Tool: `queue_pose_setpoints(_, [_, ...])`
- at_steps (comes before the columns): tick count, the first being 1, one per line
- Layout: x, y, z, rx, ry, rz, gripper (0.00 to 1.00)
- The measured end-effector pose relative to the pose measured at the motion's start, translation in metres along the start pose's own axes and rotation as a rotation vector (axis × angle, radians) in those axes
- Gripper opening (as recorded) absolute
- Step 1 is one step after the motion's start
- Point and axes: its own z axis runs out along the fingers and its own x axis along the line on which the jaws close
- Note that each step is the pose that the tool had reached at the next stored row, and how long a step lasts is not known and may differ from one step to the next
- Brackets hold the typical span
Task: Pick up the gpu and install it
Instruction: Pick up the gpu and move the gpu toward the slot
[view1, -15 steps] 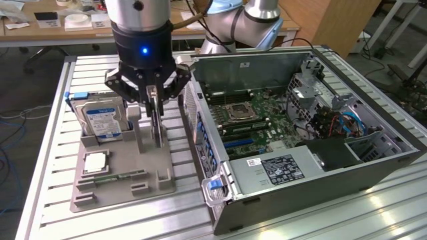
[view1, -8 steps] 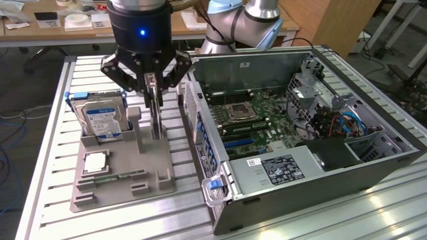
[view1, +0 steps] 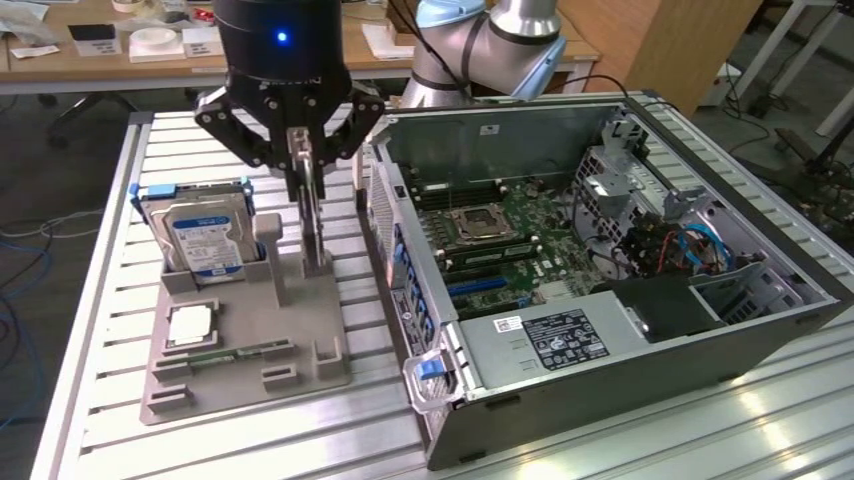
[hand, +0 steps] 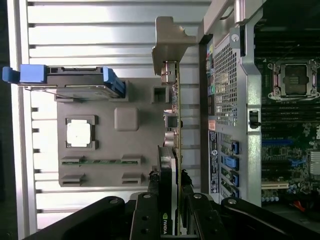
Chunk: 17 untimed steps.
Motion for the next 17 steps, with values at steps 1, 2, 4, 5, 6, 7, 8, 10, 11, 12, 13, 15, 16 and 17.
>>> queue_pose_setpoints(1, [0.000,0.0001,-0.0016,0.0001,0.0001,0.000,0.27])
queue_pose_setpoints(2, [0.000,0.0001,-0.0032,0.0002,0.0000,0.000,0.27])
queue_pose_setpoints(4, [0.000,0.0003,-0.0068,0.0004,0.0000,0.000,0.27])
queue_pose_setpoints(5, [0.000,0.0004,-0.0083,0.0005,0.0000,0.000,0.27])
queue_pose_setpoints(6, [0.000,0.0004,-0.0095,0.0005,0.0000,0.000,0.27])
queue_pose_setpoints(7, [0.000,0.0005,-0.0107,0.0006,0.0000,0.000,0.27])
queue_pose_setpoints(8, [0.000,0.0005,-0.0118,0.0007,0.0000,0.000,0.27])
queue_pose_setpoints(10, [0.000,0.0006,-0.0138,0.0006,0.0000,0.000,0.27])
queue_pose_setpoints(11, [0.000,0.0006,-0.0147,0.0006,0.0000,0.000,0.27])
queue_pose_setpoints(12, [0.000,0.0007,-0.0154,0.0006,0.0000,0.000,0.27])
queue_pose_setpoints(13, [0.000,0.0007,-0.0158,0.0006,0.0000,0.000,0.27])
queue_pose_setpoints(15, [0.000,0.0007,-0.0158,0.0006,-0.0001,0.000,0.27])
queue_pose_setpoints(16, [0.000,0.0007,-0.0158,0.0005,0.0000,0.000,0.27])
queue_pose_setpoints(17, [0.000,0.0007,-0.0159,0.0006,0.0000,0.000,0.27])
